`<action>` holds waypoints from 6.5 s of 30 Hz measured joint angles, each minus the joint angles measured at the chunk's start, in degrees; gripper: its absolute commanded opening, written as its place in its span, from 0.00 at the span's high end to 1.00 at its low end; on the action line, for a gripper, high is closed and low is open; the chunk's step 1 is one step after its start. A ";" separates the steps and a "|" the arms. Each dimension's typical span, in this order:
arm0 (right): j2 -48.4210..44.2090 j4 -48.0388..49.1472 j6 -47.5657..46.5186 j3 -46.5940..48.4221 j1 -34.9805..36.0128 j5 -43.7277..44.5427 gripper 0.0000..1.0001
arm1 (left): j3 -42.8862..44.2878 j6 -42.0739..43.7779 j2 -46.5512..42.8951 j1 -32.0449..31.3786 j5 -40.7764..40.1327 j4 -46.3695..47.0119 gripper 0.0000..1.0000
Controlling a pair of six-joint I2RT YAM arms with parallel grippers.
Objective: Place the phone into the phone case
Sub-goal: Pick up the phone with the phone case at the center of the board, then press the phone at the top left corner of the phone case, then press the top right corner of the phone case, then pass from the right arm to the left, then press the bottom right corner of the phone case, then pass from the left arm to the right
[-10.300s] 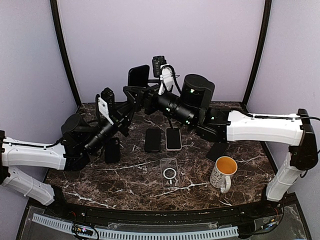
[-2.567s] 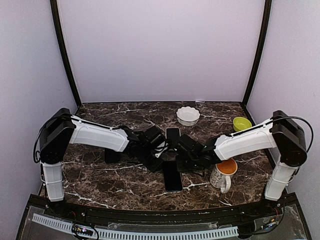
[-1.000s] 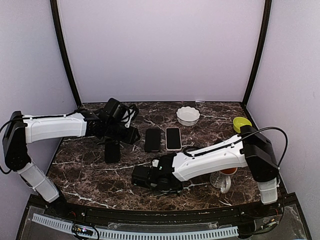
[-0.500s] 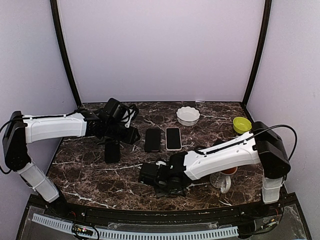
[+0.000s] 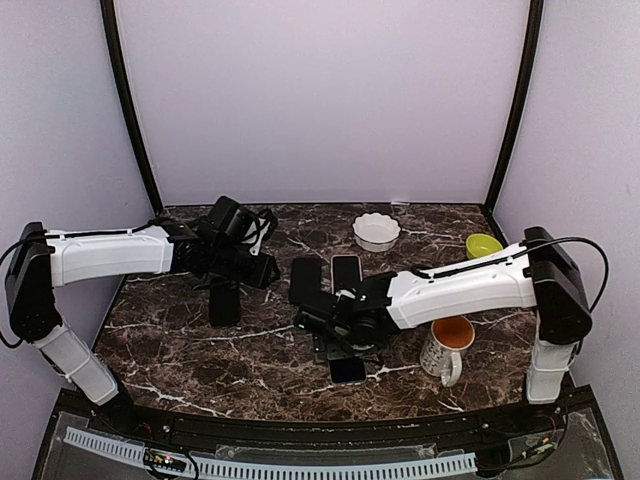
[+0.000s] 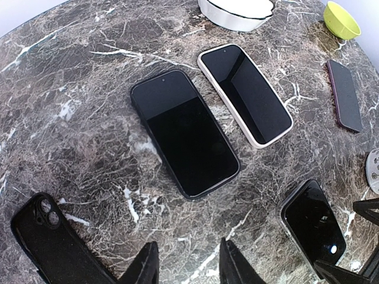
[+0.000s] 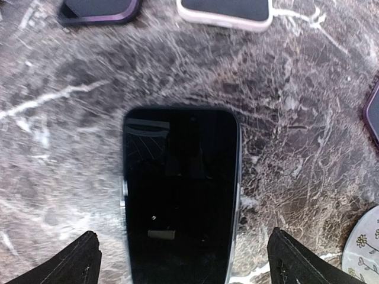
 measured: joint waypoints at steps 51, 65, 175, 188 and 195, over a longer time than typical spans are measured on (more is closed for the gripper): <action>-12.79 33.59 -29.05 -8.26 10.78 32.57 0.64 | -22.10 -9.07 -22.47 -0.42 27.65 42.12 0.19; -13.40 48.43 -45.94 -8.90 14.93 38.56 0.64 | -22.12 -10.19 -20.83 -5.09 31.19 48.63 0.99; -42.64 60.78 -43.93 -31.47 -3.58 -33.55 0.77 | -22.01 -1.66 -23.19 -9.31 45.31 45.79 1.00; -41.16 56.26 -40.35 -26.86 -4.09 -30.29 1.00 | -20.94 -0.79 -23.06 -9.20 40.33 42.32 0.03; -34.23 46.90 -27.50 -24.37 -9.77 -23.85 1.00 | -14.78 -1.64 -20.28 -4.37 20.76 29.99 0.01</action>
